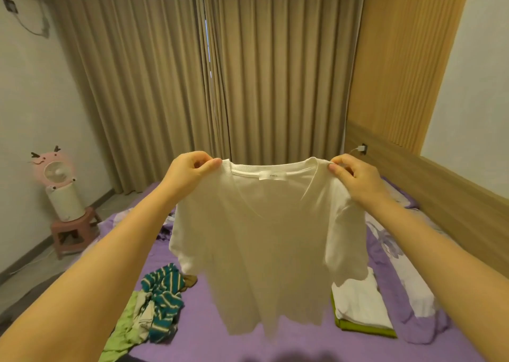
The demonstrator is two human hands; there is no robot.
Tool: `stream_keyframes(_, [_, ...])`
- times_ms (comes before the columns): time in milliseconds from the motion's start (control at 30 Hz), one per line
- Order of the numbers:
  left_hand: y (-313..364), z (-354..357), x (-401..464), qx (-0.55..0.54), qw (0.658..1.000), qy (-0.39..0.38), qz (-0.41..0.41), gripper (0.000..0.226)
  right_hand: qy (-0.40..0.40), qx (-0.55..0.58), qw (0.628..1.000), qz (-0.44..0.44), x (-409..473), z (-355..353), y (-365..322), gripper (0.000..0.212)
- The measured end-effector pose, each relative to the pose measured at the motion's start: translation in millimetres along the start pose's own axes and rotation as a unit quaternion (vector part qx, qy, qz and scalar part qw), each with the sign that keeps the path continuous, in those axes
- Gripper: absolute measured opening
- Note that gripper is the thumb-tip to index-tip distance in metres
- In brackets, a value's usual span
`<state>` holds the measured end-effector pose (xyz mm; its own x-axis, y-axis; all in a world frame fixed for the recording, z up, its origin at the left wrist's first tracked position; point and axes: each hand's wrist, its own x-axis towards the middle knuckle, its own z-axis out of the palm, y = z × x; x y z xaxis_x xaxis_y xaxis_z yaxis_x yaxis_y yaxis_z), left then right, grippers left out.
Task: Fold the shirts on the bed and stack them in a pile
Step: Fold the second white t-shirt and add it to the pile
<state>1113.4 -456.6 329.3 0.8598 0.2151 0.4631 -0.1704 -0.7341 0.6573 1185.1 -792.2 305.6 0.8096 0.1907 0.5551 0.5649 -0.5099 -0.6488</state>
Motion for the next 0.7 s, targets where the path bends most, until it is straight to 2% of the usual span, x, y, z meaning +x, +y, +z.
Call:
stream_keyframes(100, [1.2,-0.6,-5.8,-0.013,0.998,-0.052,-0.028,0.025,-0.058,-0.003,0.998,0.009,-5.3,1.2,7.9,0.016])
stream_keyframes(200, [2.0,-7.3,-15.3,-0.028,0.983,-0.167,-0.069,0.029,-0.121,-0.005,0.992,0.026,-11.4,-0.5,20.1,0.016])
stream_keyframes(367, [6.1,-22.9,-24.8,0.013,0.929,-0.34,-0.144,0.032,-0.241,0.048,0.964,0.1,-21.2,-4.2,26.0,0.021])
stream_keyframes(500, [6.3,-30.0,-27.9,0.014,0.88,-0.427,-0.208,0.031,-0.337,0.149,0.913,0.173,-24.8,-3.4,28.5,0.024])
stream_keyframes(600, [-10.7,-15.5,-33.6,0.019,0.876,-0.419,-0.236,0.029,-0.355,0.169,0.894,0.214,-31.5,16.1,42.9,0.024])
stream_keyframes(700, [-46.7,30.4,-53.5,0.039,0.916,-0.318,-0.24,0.027,-0.38,0.153,0.876,0.255,-50.2,49.7,70.5,0.021])
